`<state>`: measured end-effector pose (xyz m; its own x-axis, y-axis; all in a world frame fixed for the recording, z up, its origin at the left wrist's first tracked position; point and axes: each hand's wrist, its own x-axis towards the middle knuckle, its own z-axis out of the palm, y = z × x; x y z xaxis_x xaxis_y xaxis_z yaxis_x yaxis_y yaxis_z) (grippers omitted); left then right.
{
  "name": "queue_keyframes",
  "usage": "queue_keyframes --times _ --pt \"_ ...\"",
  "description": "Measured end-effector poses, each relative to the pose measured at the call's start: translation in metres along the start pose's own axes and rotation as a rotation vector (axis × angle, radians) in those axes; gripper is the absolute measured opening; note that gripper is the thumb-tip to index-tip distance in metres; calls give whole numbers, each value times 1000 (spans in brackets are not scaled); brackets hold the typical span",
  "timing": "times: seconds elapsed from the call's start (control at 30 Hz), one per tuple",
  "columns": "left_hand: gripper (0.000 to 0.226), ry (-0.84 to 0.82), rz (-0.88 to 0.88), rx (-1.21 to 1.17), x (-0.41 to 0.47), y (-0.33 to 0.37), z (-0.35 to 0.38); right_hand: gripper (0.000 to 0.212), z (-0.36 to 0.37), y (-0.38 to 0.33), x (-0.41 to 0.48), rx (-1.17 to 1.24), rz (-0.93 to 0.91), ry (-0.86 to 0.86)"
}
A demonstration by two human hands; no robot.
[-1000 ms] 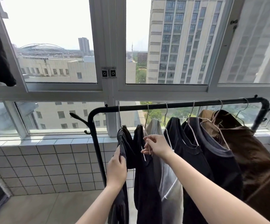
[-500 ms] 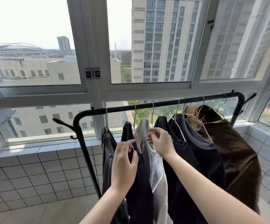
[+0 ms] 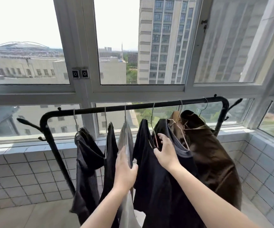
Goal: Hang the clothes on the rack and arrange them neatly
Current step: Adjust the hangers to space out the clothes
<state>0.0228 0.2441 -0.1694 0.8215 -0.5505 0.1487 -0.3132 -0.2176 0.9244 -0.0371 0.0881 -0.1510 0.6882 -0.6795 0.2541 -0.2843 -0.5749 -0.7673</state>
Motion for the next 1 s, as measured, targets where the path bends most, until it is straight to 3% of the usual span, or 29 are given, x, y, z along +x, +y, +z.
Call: queue_keyframes --times 0.2,0.4,0.77,1.0 --pt "87 32 -62 -31 -4 4 29 66 -9 25 0 200 9 -94" --pt "86 64 -94 -38 -4 18 47 64 -18 36 7 189 43 -200" --pt "87 55 -105 -92 0 31 60 63 -34 37 9 159 3 -86" --pt "87 82 -121 -89 6 28 61 62 -39 36 13 102 -2 -157"
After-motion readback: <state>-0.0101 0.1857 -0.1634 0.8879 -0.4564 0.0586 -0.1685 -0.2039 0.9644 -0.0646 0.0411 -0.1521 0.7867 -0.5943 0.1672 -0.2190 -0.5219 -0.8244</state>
